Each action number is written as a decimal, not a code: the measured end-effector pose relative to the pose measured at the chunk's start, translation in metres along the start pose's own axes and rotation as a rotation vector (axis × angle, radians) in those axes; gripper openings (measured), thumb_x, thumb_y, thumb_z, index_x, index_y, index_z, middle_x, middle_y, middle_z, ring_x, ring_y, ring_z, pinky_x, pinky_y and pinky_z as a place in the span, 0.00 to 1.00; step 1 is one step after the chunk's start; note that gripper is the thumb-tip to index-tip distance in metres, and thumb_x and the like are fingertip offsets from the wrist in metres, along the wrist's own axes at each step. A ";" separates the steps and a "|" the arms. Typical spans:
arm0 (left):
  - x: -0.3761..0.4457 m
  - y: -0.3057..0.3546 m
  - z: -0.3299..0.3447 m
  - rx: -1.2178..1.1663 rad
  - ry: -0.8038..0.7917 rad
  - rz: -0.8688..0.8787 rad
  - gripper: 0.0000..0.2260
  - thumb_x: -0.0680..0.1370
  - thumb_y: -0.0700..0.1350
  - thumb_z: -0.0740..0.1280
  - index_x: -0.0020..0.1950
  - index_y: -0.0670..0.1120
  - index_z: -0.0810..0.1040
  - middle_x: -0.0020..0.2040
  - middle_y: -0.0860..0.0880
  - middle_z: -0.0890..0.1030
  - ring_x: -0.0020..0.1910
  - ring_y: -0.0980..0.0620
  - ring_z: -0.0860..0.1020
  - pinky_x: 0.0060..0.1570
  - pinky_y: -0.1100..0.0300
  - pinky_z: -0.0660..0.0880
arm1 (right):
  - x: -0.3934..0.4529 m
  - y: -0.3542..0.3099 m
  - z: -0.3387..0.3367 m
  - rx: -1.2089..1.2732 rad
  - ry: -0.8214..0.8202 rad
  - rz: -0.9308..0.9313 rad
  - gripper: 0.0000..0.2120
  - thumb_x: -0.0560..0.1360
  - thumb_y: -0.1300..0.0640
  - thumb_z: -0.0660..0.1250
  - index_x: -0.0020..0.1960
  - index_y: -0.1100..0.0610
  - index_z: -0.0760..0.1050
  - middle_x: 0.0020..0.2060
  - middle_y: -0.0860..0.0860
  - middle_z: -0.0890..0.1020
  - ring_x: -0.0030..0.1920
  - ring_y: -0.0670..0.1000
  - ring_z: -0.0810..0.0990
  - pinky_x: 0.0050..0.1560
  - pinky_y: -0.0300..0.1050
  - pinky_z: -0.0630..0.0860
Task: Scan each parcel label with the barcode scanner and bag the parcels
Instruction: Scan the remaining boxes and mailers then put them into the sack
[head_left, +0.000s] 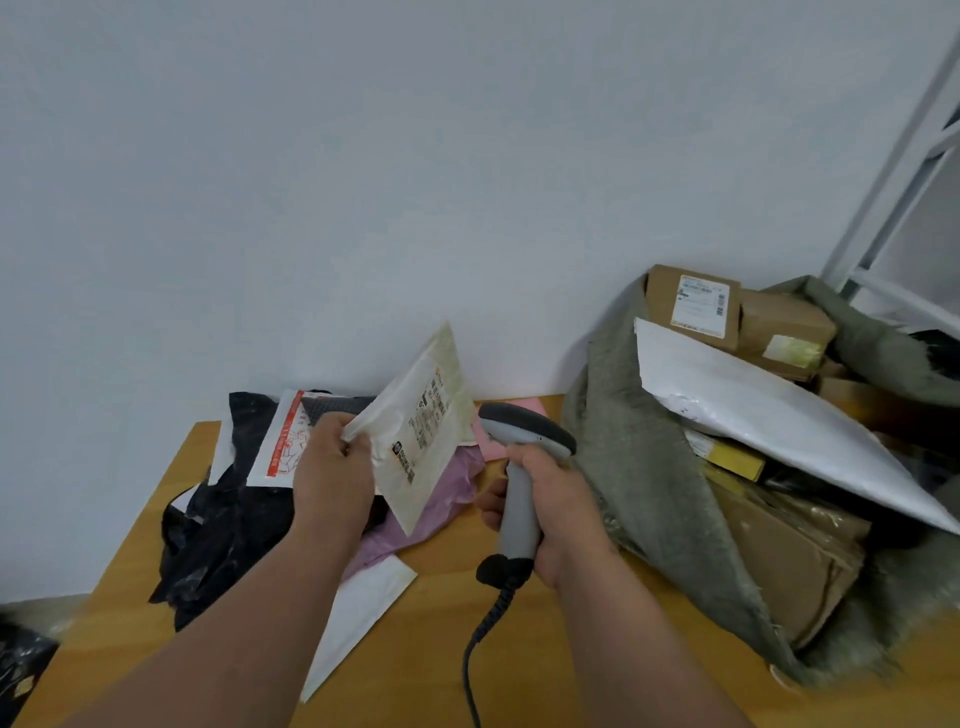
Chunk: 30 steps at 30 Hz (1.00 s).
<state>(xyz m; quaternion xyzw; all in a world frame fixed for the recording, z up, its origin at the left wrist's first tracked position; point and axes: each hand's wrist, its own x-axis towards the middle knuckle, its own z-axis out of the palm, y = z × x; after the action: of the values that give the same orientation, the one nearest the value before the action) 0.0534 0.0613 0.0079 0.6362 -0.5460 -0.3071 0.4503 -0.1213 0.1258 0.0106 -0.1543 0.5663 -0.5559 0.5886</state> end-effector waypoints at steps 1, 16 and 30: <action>0.001 0.003 -0.001 0.024 0.003 0.043 0.05 0.80 0.40 0.60 0.51 0.49 0.74 0.43 0.50 0.79 0.43 0.50 0.77 0.41 0.52 0.74 | -0.003 0.000 0.001 0.002 0.017 -0.022 0.11 0.77 0.54 0.69 0.43 0.63 0.77 0.30 0.56 0.81 0.31 0.55 0.80 0.34 0.46 0.78; -0.018 0.110 0.048 -0.211 -0.067 0.375 0.14 0.82 0.44 0.60 0.64 0.55 0.78 0.51 0.56 0.83 0.52 0.52 0.81 0.58 0.51 0.77 | -0.065 -0.068 -0.039 0.173 0.244 -0.420 0.06 0.77 0.57 0.68 0.50 0.61 0.77 0.32 0.53 0.82 0.33 0.53 0.84 0.35 0.45 0.79; -0.092 0.171 0.187 0.220 -0.516 0.785 0.12 0.82 0.45 0.61 0.62 0.50 0.80 0.64 0.55 0.78 0.63 0.57 0.74 0.59 0.70 0.63 | -0.071 -0.137 -0.191 0.301 0.485 -0.519 0.08 0.78 0.56 0.69 0.52 0.60 0.78 0.35 0.54 0.82 0.32 0.50 0.84 0.37 0.45 0.83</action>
<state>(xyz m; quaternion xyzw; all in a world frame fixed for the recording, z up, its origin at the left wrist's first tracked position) -0.2030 0.1064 0.0779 0.3293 -0.8680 -0.2020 0.3120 -0.3289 0.2243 0.0978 -0.0686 0.5433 -0.7837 0.2931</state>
